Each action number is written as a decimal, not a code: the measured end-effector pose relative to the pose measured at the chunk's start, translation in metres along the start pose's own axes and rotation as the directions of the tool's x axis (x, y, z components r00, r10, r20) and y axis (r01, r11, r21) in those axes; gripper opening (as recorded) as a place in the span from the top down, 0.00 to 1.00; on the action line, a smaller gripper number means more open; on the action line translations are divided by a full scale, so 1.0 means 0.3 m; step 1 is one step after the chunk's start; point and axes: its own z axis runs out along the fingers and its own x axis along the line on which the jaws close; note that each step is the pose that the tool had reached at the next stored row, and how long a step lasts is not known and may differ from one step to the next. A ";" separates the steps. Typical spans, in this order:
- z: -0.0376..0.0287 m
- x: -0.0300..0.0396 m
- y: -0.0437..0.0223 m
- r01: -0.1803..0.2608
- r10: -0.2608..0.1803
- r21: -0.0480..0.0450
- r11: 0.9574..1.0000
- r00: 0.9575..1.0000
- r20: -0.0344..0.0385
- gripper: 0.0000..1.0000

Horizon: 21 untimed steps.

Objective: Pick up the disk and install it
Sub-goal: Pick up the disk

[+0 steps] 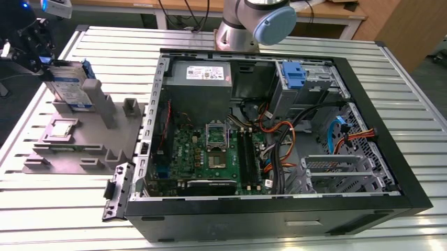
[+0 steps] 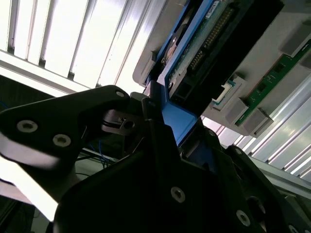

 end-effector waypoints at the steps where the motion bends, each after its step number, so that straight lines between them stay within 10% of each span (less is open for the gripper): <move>1: 0.000 0.000 0.000 0.000 0.000 0.000 1.000 1.000 0.000 0.63; 21: 0.001 0.000 0.000 0.000 0.000 0.000 1.000 1.000 0.000 0.56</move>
